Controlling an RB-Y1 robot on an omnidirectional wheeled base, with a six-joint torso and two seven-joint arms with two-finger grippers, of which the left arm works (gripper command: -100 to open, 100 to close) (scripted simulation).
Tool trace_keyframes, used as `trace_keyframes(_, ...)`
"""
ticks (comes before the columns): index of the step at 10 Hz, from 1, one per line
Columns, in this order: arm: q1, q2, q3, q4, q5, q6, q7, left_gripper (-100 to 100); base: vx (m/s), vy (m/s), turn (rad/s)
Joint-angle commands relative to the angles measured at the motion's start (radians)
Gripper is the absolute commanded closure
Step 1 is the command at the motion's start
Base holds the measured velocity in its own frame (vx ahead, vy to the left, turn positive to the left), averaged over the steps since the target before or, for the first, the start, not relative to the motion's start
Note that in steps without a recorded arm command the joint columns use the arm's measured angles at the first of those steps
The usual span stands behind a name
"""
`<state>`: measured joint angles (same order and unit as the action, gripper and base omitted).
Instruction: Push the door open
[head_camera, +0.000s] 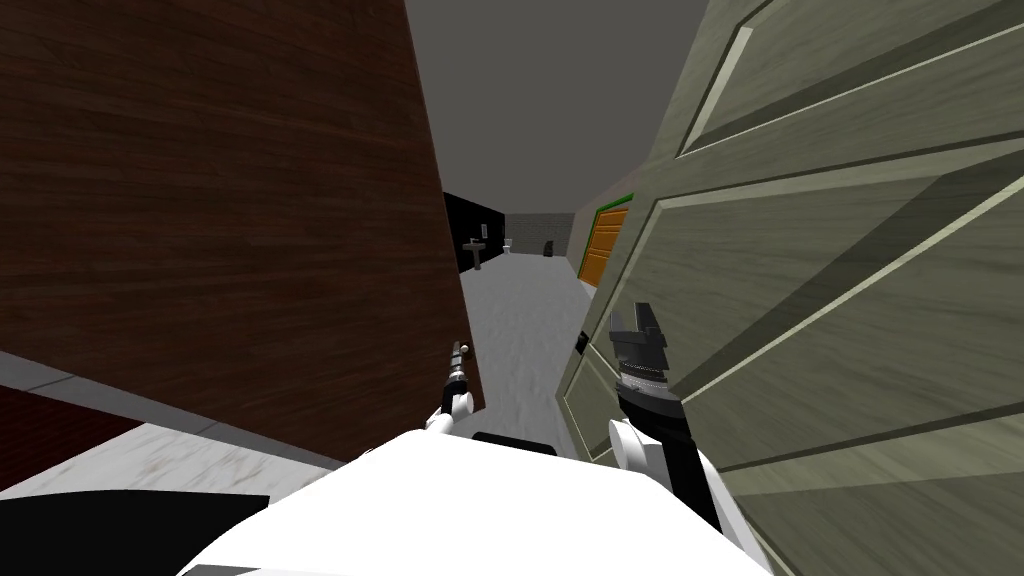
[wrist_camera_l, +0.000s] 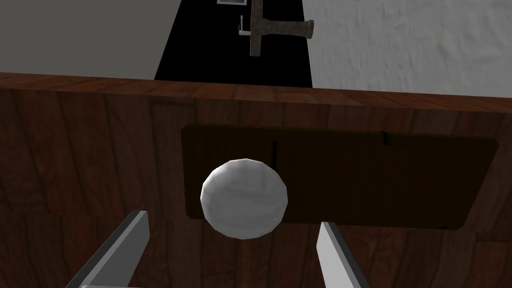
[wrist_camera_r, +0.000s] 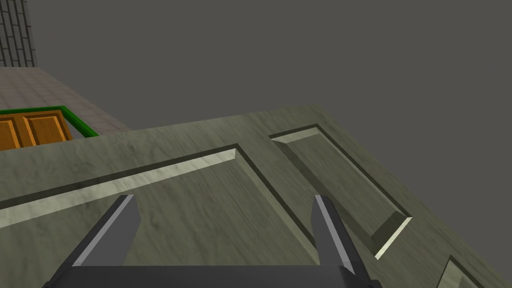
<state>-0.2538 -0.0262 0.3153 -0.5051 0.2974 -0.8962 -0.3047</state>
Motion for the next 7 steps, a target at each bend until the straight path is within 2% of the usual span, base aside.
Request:
trace_keyframes(1, -0.002, 0.001, 0.000, 0.006, 0.000, -0.005, 0.002, 100, 0.000, 0.000, 0.000)
trace_keyframes(6, -0.002, 0.001, 0.000, 0.006, 0.000, -0.005, 0.002, 100, -0.005, 0.005, -0.001)
trace_keyframes(7, -0.003, 0.029, 0.000, 0.005, 0.001, -0.004, 0.002, -100, -0.089, 0.001, 0.052)
